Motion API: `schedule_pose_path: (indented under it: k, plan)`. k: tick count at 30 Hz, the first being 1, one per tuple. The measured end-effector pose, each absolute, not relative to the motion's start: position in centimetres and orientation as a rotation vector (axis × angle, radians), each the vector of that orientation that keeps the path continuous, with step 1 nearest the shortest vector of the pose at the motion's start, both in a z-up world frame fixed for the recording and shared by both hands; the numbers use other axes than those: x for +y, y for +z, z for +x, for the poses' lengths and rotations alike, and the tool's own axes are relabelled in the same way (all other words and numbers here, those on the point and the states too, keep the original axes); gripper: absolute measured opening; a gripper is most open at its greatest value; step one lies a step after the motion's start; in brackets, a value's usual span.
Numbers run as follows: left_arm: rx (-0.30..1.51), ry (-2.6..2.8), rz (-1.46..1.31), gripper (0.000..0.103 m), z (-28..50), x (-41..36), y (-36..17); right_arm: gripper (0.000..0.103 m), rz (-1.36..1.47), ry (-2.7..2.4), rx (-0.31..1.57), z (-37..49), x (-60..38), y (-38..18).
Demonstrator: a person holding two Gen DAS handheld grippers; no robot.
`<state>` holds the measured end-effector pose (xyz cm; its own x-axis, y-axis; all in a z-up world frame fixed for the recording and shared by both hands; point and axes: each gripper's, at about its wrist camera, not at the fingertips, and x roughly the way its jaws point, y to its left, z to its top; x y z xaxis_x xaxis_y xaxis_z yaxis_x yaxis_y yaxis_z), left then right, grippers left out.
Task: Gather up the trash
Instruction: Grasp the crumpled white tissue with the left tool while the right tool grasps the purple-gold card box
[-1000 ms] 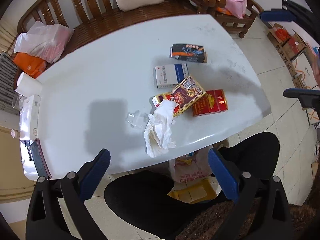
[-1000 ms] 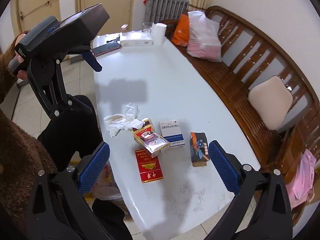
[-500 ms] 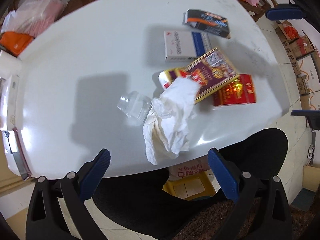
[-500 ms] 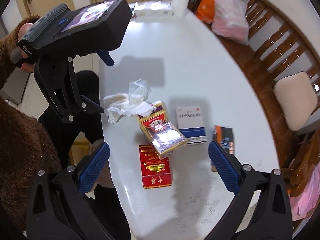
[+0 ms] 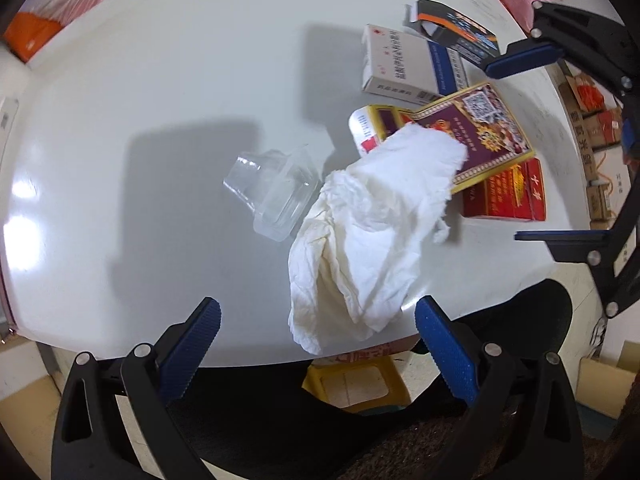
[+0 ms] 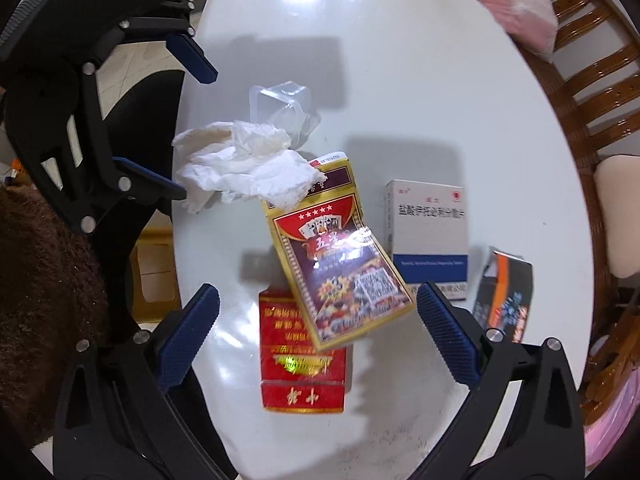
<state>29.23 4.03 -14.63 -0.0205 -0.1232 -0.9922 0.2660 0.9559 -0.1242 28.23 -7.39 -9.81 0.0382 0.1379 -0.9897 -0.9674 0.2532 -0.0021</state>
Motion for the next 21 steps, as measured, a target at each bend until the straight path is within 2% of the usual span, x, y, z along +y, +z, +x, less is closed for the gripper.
schedule_pose_path:
  k: [5, 8, 12, 13, 14, 18, 21]
  plan:
    - [1.564, -0.318, 0.119, 0.094, 29.3, 4.1, -15.4, 0.097, -0.944, 1.077, 1.219, 28.4, -7.1, -11.0]
    - [1.582, -0.321, 0.124, 0.085, 29.4, 3.9, -16.0, 0.096, -0.958, 1.072, 1.209, 28.5, -6.8, -11.4]
    - [1.599, -0.317, 0.107, 0.083, 28.9, 3.8, -17.2, 0.096, -0.945, 1.072, 1.227, 28.7, -6.5, -12.2]
    - [1.601, -0.315, 0.105, 0.082, 28.9, 3.8, -17.4, 0.094, -0.939, 1.075, 1.229, 28.7, -6.5, -12.3]
    - [1.601, -0.314, 0.102, 0.079, 29.0, 3.7, -17.5, 0.087, -0.933, 1.074, 1.227, 28.8, -6.4, -12.4]
    - [1.595, -0.318, 0.093, 0.073, 29.0, 3.3, -17.8, 0.071, -0.923, 1.063, 1.195, 28.9, -6.5, -11.9]
    - [1.591, -0.318, 0.091, 0.072, 29.0, 3.3, -17.6, 0.067, -0.925, 1.050, 1.195, 29.0, -6.6, -11.7]
